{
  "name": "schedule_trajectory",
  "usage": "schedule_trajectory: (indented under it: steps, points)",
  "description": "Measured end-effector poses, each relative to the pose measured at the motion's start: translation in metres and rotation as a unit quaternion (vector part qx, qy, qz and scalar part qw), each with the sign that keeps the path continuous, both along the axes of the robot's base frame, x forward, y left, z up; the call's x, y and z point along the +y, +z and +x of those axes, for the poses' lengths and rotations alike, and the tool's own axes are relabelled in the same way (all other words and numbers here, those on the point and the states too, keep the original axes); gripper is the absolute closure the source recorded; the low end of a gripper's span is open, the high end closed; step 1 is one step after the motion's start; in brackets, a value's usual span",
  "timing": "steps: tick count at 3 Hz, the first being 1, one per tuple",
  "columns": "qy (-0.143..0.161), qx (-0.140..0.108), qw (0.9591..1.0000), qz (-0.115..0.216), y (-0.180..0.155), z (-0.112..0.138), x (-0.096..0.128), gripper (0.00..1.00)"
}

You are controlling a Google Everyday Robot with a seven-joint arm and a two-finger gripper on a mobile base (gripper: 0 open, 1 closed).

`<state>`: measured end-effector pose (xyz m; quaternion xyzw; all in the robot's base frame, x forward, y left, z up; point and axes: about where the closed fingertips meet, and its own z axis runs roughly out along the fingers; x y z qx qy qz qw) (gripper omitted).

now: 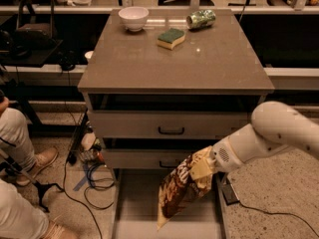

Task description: Place brown chip bag into bottom drawer

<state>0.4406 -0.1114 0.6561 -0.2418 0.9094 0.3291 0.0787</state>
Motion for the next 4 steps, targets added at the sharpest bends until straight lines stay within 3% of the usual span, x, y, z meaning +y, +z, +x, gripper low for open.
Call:
schedule_trajectory:
  steps: [1,2,4]
  points:
    - [-0.042,0.043,0.9969,0.051,-0.064,-0.002,0.019,1.0]
    - [-0.049,0.057,0.9953,0.061,-0.084,-0.003,0.023,1.0]
    - [-0.06,0.051,0.9952,0.059,-0.093,0.002,0.022,1.0]
